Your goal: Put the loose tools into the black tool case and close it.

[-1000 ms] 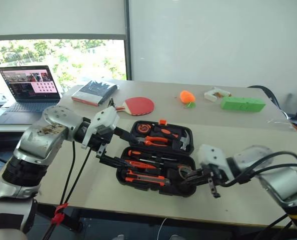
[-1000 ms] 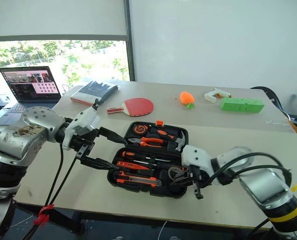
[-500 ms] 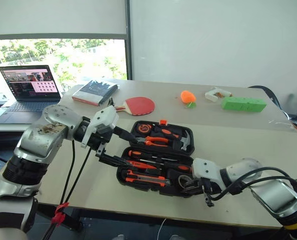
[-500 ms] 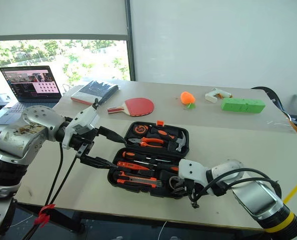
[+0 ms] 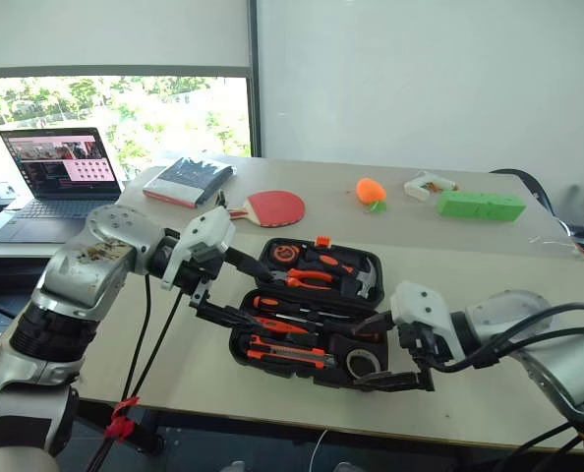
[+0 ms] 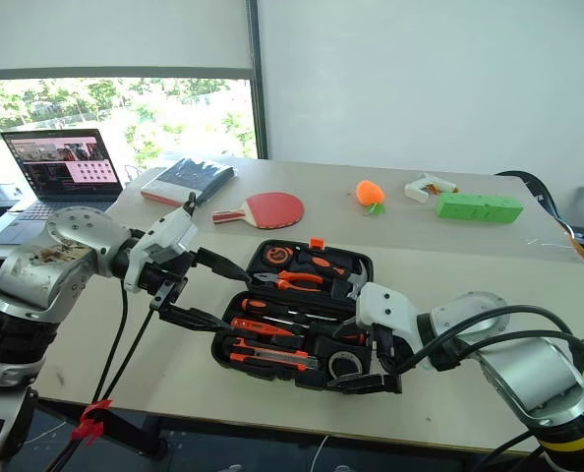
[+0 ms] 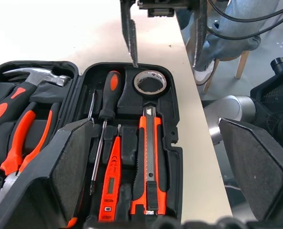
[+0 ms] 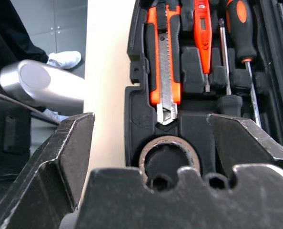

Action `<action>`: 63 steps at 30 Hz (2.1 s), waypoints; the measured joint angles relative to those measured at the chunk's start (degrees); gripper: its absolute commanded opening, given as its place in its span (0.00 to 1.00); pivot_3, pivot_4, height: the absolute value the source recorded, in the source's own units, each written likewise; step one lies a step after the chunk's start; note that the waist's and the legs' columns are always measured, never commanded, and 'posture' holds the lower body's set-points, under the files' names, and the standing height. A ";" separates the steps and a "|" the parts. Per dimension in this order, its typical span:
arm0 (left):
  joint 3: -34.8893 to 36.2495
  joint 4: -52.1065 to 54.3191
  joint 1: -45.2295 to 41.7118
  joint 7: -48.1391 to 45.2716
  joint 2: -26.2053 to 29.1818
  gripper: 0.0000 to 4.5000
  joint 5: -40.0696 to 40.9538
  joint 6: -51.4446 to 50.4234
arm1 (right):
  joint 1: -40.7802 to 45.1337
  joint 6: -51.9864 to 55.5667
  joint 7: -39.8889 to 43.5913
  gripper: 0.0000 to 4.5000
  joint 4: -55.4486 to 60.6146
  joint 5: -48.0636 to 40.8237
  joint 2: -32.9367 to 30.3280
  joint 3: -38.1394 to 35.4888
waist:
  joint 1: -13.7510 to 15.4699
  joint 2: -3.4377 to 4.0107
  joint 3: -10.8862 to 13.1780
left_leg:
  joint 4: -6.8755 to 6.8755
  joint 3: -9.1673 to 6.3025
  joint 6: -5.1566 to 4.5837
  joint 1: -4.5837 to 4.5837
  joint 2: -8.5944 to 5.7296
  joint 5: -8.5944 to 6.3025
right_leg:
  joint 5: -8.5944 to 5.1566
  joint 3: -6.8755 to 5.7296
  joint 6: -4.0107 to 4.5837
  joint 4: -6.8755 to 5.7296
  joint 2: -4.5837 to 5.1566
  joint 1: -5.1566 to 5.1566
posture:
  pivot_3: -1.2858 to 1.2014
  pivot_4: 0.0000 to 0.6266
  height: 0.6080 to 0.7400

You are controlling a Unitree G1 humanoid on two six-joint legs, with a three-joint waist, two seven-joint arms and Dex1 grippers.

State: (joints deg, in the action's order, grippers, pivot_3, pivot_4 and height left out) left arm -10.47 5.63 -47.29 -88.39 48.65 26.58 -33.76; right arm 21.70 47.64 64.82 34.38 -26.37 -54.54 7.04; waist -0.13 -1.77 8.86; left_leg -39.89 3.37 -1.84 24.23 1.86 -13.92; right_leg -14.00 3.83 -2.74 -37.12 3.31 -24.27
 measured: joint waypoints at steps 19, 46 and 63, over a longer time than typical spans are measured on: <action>-1.08 -22.28 7.42 20.61 -3.59 0.17 -18.03 7.74 | -11.60 -7.06 -19.98 0.02 -18.29 9.33 4.88 -12.37 | 0.18 -0.07 0.03 | 0.00 0.24 0.00 0.04 -0.03 0.00 | 0.02 0.01 -0.01 0.00 0.03 -0.02 | 0.52 0.24 0.97; -1.86 -1.67 23.41 14.93 -1.42 0.02 -14.99 -0.59 | -16.37 -12.24 -9.78 0.00 -13.71 11.12 4.03 -3.45 | -0.58 -0.07 0.03 | 0.06 -0.03 0.00 -0.05 0.01 -0.02 | 0.01 0.03 0.01 0.00 0.03 0.01 | 0.52 0.24 0.97; 3.31 -26.16 -1.09 24.74 -6.74 0.54 -11.24 -28.39 | 4.73 1.28 -11.85 0.70 -29.84 5.03 6.73 -8.55 | -0.60 -0.13 0.07 | 0.05 0.02 0.04 -0.01 0.00 0.04 | 0.06 0.01 0.05 -0.03 -0.05 -0.02 | 0.52 0.24 0.97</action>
State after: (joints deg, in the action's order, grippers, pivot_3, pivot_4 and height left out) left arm -7.16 -20.53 -48.37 -63.65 41.90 15.34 -62.15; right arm 26.43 48.92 52.97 4.53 -21.34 -47.81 -1.51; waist -0.72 -1.90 8.93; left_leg -39.84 3.39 -1.80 24.22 1.86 -13.88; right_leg -13.94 3.84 -2.69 -37.14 3.26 -24.29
